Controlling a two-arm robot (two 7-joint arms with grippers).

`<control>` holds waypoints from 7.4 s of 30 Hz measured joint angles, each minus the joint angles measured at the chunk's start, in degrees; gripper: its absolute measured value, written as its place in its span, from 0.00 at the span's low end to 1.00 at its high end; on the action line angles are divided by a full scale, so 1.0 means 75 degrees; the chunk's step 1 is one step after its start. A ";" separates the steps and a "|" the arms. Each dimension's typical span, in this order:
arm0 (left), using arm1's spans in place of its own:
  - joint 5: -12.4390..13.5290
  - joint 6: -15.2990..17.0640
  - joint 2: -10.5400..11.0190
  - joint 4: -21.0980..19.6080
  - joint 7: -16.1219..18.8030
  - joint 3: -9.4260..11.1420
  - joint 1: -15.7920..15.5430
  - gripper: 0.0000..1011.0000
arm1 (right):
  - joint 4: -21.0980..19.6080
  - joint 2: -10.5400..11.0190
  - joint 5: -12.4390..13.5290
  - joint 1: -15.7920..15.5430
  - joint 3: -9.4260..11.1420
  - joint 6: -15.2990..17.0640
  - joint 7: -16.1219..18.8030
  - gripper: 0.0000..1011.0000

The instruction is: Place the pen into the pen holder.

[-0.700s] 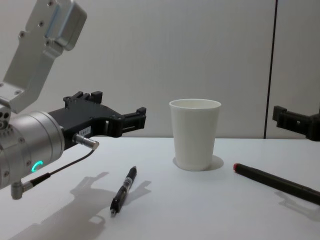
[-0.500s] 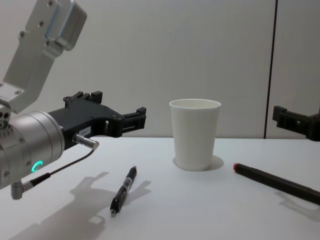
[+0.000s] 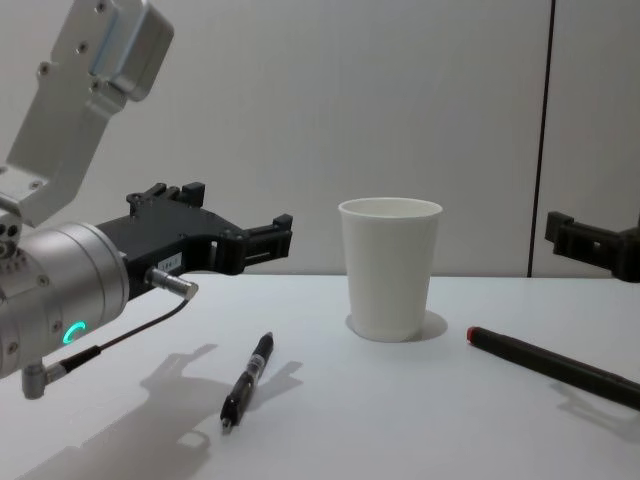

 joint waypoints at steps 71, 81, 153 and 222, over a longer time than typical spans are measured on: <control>-0.0001 0.0000 0.0000 0.0000 0.0000 0.0000 0.0000 0.99 | 0.1170 0.1474 0.0091 0.1763 -0.0541 0.2246 0.2524 0.99; 0.0000 0.0000 -0.0001 0.0000 0.0000 0.0000 0.0000 0.99 | 0.1340 0.1386 0.0000 0.2036 -0.0838 0.2694 0.2562 0.99; 0.0000 0.0000 0.0000 0.0000 -0.0001 0.0000 0.0000 0.99 | 0.1662 0.0792 0.0533 0.1997 -0.0623 0.3831 0.2095 0.73; -0.0001 0.0000 0.0000 0.0001 0.0000 0.0000 0.0000 0.99 | 0.1676 0.0832 0.0625 0.2040 -0.0716 0.3761 0.2160 0.29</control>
